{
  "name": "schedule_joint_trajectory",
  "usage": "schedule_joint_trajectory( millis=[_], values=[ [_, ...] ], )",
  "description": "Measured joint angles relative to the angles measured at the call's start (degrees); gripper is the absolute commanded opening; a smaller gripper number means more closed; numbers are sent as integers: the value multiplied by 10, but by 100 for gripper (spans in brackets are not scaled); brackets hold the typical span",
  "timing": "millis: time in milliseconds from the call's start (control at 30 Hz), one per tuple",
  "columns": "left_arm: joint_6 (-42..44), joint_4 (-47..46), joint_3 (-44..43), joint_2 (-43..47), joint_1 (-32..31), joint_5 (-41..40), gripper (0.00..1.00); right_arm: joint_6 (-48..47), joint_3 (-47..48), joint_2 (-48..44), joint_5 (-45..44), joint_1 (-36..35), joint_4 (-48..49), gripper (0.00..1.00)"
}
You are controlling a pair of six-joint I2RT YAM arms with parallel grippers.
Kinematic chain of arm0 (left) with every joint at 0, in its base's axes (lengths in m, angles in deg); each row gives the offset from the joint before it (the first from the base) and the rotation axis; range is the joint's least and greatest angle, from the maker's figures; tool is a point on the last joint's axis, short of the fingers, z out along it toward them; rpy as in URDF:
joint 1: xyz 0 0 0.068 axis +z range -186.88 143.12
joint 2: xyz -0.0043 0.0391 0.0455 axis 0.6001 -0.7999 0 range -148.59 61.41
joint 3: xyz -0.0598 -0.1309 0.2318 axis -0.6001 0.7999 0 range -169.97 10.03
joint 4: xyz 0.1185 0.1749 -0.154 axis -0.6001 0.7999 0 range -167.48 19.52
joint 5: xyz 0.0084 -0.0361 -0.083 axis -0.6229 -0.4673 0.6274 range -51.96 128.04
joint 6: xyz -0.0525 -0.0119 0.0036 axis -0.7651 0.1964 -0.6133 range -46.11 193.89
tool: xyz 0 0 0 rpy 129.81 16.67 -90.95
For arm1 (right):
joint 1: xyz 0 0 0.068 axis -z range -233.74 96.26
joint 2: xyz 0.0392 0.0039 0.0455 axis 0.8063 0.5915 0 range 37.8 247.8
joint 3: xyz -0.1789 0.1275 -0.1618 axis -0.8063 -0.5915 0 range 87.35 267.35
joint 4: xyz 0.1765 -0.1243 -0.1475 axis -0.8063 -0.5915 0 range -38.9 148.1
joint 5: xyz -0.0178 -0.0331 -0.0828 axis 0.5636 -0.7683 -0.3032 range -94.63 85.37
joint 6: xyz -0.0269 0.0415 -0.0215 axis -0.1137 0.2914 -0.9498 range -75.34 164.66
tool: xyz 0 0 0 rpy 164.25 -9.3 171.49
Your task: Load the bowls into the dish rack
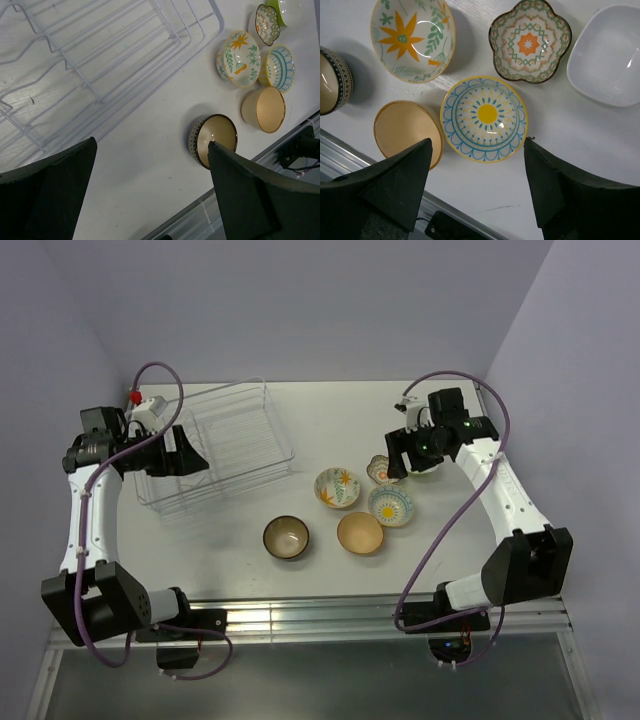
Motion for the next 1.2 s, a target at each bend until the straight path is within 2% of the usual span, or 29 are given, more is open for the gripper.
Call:
schedule_joint_trajectory(
  millis=[167, 200, 400, 600, 800, 1200],
  values=[
    [16, 6, -38, -28, -4, 10, 99, 6, 54, 67, -6, -13, -2, 73],
    [19, 6, -41, -32, -4, 15, 99, 7, 69, 87, -6, -18, 0, 69],
    [20, 7, -42, -48, -15, 38, 99, 7, 163, 189, -8, -56, -4, 56],
    [25, 10, -44, -53, -33, 42, 99, 7, 214, 267, -3, -90, -7, 49],
    [30, 10, -44, -53, -36, 42, 100, 1, 215, 311, -3, -115, -9, 44],
    [31, 10, -45, -63, -36, 42, 99, -7, 215, 368, 8, -147, -8, 45]
  ],
)
